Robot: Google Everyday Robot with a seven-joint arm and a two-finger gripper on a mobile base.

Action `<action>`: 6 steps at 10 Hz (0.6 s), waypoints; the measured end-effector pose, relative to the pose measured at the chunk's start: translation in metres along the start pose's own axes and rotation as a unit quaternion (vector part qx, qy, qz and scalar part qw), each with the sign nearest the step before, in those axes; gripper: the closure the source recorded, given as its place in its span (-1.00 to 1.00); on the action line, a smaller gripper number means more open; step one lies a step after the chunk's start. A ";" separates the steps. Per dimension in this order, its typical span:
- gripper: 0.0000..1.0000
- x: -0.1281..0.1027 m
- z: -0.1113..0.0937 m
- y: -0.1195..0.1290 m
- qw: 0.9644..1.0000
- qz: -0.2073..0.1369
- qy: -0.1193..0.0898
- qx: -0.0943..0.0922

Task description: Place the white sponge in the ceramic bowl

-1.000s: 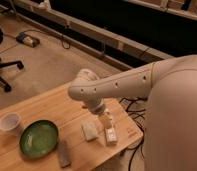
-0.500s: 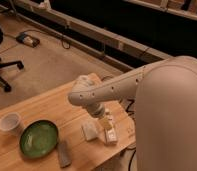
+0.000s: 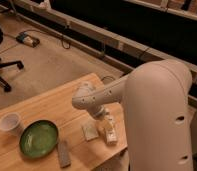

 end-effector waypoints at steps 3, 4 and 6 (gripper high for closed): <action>-0.60 -0.004 -0.013 0.001 1.000 0.020 0.001 0.005; -0.60 -0.007 -0.022 0.002 0.999 0.034 0.001 0.005; -0.60 -0.028 -0.058 -0.001 0.996 0.089 -0.007 0.005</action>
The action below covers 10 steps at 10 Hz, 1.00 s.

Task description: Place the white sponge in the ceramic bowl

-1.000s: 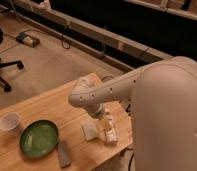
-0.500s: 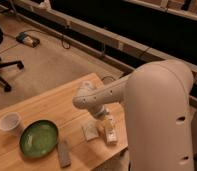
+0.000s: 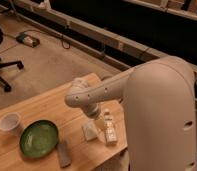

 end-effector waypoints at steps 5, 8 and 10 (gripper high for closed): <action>-0.60 -0.022 0.010 0.002 0.991 0.112 -0.050 -0.054; -0.60 -0.039 0.028 0.001 0.985 0.137 -0.063 -0.087; -0.60 -0.041 0.028 0.001 0.979 0.161 -0.071 -0.100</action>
